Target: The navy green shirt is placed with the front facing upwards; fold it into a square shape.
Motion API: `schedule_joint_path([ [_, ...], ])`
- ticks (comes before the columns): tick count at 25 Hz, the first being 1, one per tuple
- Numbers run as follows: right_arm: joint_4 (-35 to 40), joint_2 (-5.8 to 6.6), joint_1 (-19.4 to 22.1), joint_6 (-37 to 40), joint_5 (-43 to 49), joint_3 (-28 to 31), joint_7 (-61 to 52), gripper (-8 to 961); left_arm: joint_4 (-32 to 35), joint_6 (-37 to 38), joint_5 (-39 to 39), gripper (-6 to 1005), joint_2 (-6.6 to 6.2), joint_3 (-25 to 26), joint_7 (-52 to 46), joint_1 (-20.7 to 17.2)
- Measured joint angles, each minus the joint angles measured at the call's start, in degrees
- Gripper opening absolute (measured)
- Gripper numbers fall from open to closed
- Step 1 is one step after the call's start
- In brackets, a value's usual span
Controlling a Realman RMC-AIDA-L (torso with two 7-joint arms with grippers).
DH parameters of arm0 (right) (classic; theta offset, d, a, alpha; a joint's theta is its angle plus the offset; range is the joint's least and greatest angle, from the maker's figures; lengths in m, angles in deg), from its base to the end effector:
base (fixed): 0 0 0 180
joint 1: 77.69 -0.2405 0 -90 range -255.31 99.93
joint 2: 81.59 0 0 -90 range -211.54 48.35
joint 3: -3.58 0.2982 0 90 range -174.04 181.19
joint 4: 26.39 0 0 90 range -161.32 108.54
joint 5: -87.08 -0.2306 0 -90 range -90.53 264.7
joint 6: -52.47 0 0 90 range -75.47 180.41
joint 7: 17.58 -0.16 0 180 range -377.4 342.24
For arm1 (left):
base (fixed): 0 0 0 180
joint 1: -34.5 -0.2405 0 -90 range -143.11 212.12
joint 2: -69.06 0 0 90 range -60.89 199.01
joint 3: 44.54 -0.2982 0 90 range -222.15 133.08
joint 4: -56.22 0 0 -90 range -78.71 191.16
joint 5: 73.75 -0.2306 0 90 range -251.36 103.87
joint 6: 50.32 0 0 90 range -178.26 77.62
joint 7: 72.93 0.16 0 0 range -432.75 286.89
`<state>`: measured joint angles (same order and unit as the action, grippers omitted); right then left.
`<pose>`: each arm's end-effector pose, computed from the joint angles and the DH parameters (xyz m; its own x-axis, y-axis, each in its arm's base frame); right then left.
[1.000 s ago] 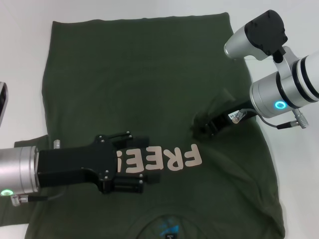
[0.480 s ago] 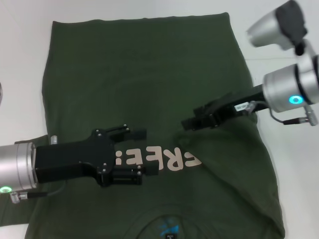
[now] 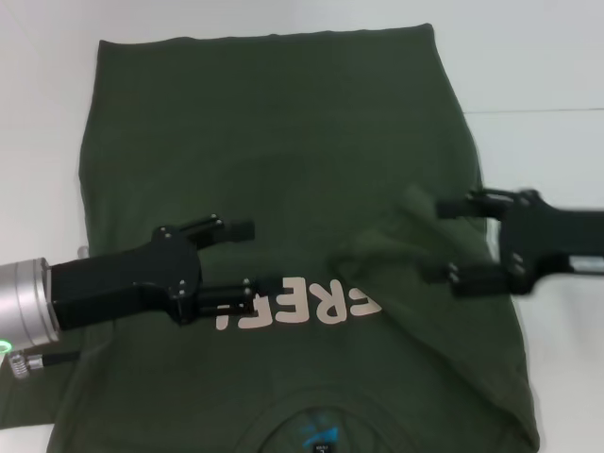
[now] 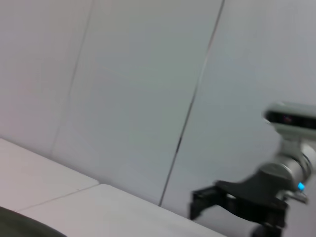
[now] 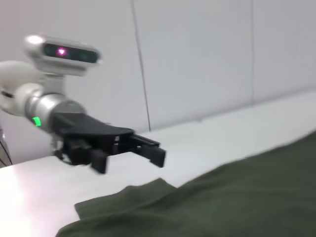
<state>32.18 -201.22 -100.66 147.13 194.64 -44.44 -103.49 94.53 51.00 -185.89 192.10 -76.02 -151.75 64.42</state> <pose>0.2735 0.3560 0.0118 0.8511 -0.2060 -0.4829 -0.3385 -0.9185 -0.2047 -0.2702 0.3449 -0.0358 0.6625 0.3132 0.6804 0.4282 -0.9037 -0.0009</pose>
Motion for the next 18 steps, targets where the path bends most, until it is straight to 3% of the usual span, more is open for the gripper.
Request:
schedule_joint_path([
  [3, -2.41, 0.05, 2.51, 3.73, -0.36, 3.54, 8.11, 798, -0.08, -0.41, 0.0, 914, 0.0, 1.01, -1.45, -0.23],
  [5, -3.41, 0.18, 3.81, 6.15, 0.79, 5.2, 12.72, 938, -0.01, -1.02, 0.0, 914, -0.02, 1.21, -2.65, -0.4],
  [12, -4.17, 0.12, 7.04, 14.04, 5.36, 7.15, 23.29, 938, 2.92, -3.23, -0.95, 913, -0.37, 1.25, -8.23, -2.07],
  [18, -5.97, -0.12, 6.15, 14.34, 6.03, 7.24, 24.36, 938, 14.53, -6.85, -8.62, 913, 0.46, 1.28, -20.14, -5.22],
])
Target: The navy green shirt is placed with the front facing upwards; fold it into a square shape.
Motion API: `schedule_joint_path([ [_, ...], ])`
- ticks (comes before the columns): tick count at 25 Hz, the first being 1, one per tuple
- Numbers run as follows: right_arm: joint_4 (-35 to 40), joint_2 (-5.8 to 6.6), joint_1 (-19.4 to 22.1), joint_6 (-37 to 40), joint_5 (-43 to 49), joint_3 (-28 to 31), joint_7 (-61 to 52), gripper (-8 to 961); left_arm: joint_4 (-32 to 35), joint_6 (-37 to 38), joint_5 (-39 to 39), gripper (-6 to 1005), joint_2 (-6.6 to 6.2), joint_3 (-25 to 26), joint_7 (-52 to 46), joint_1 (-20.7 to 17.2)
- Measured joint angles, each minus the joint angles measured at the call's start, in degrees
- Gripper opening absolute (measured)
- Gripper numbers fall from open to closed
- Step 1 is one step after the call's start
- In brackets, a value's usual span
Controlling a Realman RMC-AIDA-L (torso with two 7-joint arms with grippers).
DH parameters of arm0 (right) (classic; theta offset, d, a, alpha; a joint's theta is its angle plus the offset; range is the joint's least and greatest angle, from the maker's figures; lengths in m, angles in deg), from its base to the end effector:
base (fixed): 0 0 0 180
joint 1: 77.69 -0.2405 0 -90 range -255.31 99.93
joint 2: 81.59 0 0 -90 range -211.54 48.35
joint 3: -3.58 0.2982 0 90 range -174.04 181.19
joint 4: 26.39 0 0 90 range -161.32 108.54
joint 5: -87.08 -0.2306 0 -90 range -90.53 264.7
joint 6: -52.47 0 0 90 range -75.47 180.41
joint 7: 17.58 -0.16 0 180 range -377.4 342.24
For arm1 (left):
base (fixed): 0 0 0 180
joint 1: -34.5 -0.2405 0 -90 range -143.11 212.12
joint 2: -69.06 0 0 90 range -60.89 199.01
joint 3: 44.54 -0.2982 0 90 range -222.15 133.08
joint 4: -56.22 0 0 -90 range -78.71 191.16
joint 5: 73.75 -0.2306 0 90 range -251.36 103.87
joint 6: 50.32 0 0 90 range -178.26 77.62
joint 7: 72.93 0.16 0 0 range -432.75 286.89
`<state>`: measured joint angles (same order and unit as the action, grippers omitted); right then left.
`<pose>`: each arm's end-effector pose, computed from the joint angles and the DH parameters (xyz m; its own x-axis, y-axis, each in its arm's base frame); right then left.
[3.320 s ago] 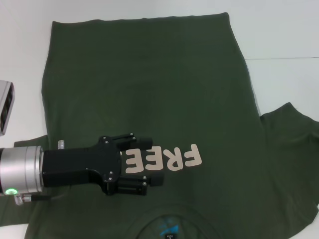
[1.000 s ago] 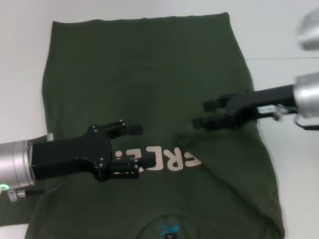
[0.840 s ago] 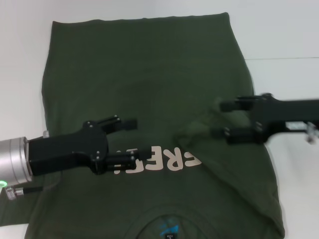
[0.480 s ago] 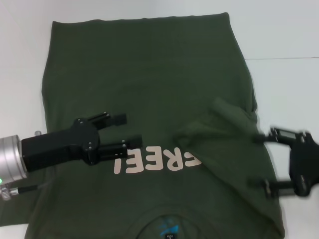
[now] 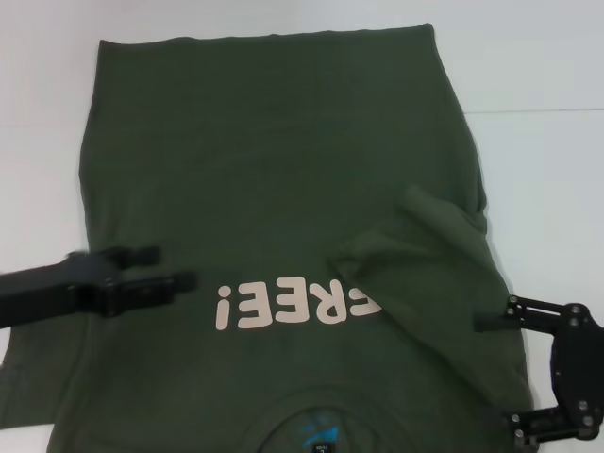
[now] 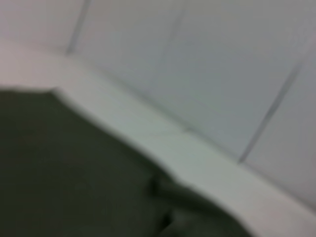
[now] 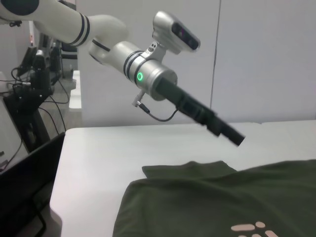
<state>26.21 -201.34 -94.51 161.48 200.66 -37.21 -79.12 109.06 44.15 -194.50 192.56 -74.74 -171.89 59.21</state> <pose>0.3224 0.2788 0.0053 0.8824 -0.0144 -0.4703 -0.1130 -0.9767 -0.1822 -0.3186 0.3460 -0.0004 0.6128 0.5588 0.5587 0.7152 -0.6929 -0.0914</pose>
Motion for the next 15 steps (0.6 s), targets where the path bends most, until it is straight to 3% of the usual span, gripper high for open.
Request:
schedule_joint_path([
  [3, -0.65, -0.03, -0.96, -0.44, 0.01, -0.2, -0.12, 938, 6.95, -0.95, -5.71, 913, 0.2, 0.0, -9.2, -0.98],
  [10, -2.83, -0.02, -3.3, -0.99, 0.02, -0.06, -0.06, 938, 22.91, 5.33, -15.01, 913, -0.12, 1.61, -29.97, -1.56],
  [15, -3.03, 0.03, -4.03, -0.99, -0.08, -0.49, 0.6, 938, 27.77, 8.41, -24.94, 913, -0.78, 1.63, -42.04, -0.51],
])
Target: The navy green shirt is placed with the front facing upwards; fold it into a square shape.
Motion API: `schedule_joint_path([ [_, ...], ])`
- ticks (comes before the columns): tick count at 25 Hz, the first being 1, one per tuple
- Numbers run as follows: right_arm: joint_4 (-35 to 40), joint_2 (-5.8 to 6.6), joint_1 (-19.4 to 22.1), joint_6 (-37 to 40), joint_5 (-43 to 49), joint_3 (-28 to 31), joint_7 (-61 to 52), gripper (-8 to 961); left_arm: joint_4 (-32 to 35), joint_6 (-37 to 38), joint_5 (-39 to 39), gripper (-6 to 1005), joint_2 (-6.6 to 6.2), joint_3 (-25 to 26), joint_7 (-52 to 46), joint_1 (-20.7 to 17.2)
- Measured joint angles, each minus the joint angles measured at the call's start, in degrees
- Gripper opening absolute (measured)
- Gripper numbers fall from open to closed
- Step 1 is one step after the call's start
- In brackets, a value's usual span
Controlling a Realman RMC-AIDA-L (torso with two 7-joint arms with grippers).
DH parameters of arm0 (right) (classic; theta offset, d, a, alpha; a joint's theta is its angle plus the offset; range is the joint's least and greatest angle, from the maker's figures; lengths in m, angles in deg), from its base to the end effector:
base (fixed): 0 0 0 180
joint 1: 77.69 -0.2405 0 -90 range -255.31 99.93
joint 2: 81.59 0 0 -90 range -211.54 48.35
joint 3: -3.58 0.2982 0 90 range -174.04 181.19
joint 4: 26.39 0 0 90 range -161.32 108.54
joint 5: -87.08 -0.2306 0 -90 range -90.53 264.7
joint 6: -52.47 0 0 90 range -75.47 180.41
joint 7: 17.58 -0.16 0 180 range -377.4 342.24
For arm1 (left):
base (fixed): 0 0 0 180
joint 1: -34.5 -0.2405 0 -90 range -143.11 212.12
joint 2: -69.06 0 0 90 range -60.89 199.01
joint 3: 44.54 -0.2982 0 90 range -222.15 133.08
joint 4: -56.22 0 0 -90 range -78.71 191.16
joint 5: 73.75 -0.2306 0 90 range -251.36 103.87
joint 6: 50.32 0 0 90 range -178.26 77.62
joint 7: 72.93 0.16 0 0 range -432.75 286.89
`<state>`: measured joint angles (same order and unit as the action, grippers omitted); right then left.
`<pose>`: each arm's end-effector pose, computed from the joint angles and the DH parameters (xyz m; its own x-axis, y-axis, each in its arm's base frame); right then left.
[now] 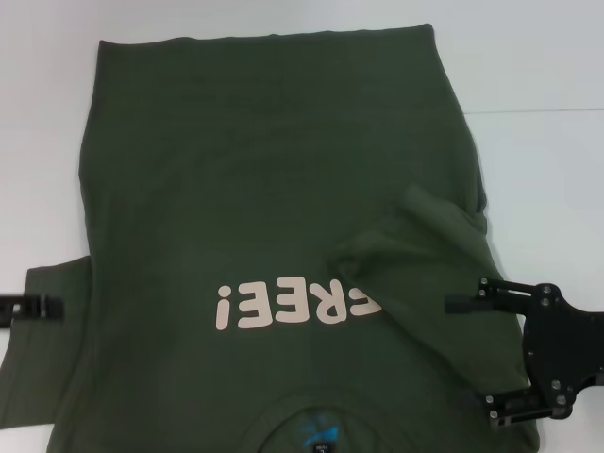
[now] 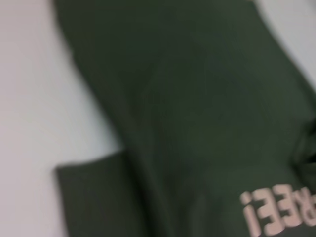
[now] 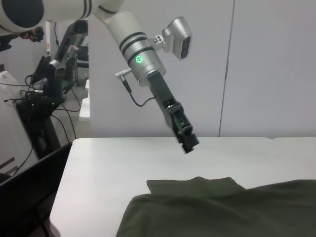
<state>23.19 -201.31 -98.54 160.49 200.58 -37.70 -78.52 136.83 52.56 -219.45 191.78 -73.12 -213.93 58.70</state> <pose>0.3060 0.2983 -0.0041 0.8727 0.0168 -0.4880 -0.0722 -0.9840 -0.1631 -0.3390 0.3268 0.0846 0.2480 0.8932 0.3752 0.9535 -0.1566 -0.2575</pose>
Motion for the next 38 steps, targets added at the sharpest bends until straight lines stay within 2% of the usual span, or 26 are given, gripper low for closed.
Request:
schedule_joint_path([
  [8, -1.74, 0.08, -1.11, -0.35, 0.18, -0.62, 2.09, 939, 0.26, 4.11, -10.69, 913, -0.42, 0.22, -11.67, 0.95],
  [15, -2.93, 0.03, -1.29, -1.79, 0.23, -1.66, 2.45, 939, 0.05, 4.97, -11.93, 913, -0.54, 0.84, -15.26, 1.17],
  [25, -4.69, 0.0, -1.99, -2.96, 0.22, -1.64, 3.04, 939, -0.82, 2.01, -16.27, 913, 0.39, -0.35, -15.8, 0.74],
  [30, -5.23, -0.02, -2.51, -3.89, 0.22, -1.61, 3.08, 939, -1.48, 0.49, -16.48, 913, 0.91, -2.48, -15.79, -0.02],
  [38, -6.44, -0.03, -3.27, -4.82, 0.28, -1.98, 3.12, 938, -4.38, -1.03, -16.02, 913, 0.82, -1.92, -15.74, 0.25],
])
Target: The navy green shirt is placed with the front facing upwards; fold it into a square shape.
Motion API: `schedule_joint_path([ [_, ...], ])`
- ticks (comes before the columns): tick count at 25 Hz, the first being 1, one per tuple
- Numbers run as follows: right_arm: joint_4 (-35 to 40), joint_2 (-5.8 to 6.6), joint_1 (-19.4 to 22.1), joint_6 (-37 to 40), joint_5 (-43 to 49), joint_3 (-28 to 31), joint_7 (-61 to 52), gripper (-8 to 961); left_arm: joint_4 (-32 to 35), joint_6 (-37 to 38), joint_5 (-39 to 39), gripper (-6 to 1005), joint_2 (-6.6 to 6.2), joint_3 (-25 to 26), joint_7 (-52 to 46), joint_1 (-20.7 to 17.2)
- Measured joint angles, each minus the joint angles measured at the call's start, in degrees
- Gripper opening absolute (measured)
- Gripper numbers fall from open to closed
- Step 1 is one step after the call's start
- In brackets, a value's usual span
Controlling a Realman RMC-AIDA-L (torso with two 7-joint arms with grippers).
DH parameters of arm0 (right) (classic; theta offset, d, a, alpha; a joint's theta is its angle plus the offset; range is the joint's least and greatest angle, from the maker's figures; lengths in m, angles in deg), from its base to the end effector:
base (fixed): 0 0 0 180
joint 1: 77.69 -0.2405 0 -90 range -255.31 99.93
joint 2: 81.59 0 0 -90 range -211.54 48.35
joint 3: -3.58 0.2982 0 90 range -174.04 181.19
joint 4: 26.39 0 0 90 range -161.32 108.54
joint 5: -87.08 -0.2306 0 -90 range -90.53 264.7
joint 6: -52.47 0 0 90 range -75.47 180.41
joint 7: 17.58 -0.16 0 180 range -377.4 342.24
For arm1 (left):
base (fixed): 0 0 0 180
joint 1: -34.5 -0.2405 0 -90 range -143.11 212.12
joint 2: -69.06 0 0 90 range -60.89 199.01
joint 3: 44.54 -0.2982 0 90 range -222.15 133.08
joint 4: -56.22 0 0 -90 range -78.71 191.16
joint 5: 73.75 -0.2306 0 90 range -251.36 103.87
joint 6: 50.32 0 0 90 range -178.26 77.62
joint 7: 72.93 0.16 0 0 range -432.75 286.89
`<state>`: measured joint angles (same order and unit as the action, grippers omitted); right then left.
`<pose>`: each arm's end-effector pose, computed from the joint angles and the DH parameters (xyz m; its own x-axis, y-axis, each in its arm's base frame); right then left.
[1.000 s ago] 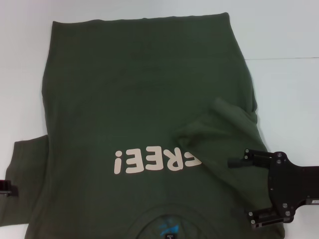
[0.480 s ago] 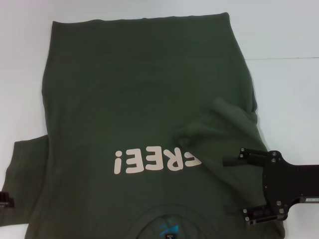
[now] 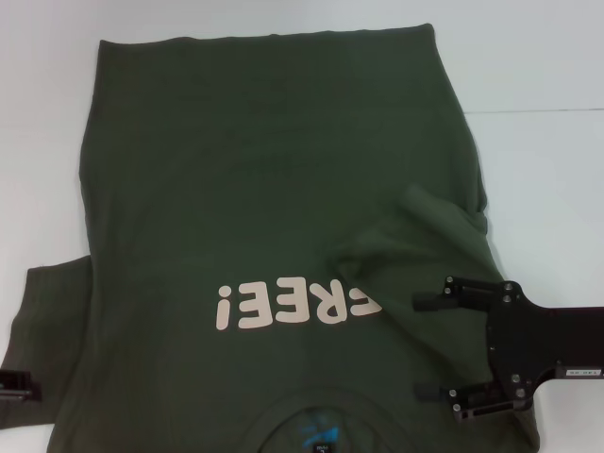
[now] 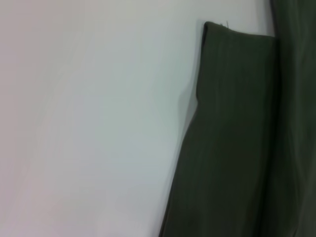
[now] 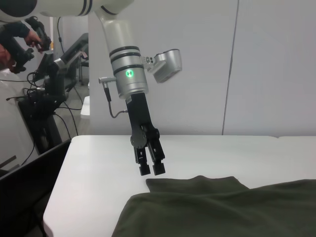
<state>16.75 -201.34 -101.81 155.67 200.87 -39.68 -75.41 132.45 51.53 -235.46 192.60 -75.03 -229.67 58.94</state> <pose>0.3002 0.3134 -0.0290 0.8737 0.0224 -0.4860 -0.0596 -0.9865 -0.1525 -0.3765 0.3050 0.0617 -0.1298 0.9493 0.2863 0.9216 0.2220 -0.3184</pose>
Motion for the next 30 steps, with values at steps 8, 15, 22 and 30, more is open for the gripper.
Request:
schedule_joint_path([
  [8, -0.06, 0.02, -0.61, -0.34, 0.03, -0.08, -0.14, 939, -1.06, -1.21, -0.33, 913, -0.23, -0.05, -0.02, -0.07],
  [15, -0.08, 0.04, -1.26, -0.84, 0.03, -0.25, -0.26, 938, -1.37, -1.75, -0.56, 913, -0.25, -0.15, -0.13, -0.29],
  [22, 0.08, 0.05, -1.48, -0.9, 0.03, -0.25, -0.47, 939, -2.56, -2.59, -1.18, 913, -0.25, -0.25, -0.12, 0.01],
  [30, 0.17, 0.05, -1.49, -1.05, 0.03, -0.25, -0.55, 938, -2.66, -2.94, -1.77, 913, -0.4, -0.37, -0.2, 0.3],
])
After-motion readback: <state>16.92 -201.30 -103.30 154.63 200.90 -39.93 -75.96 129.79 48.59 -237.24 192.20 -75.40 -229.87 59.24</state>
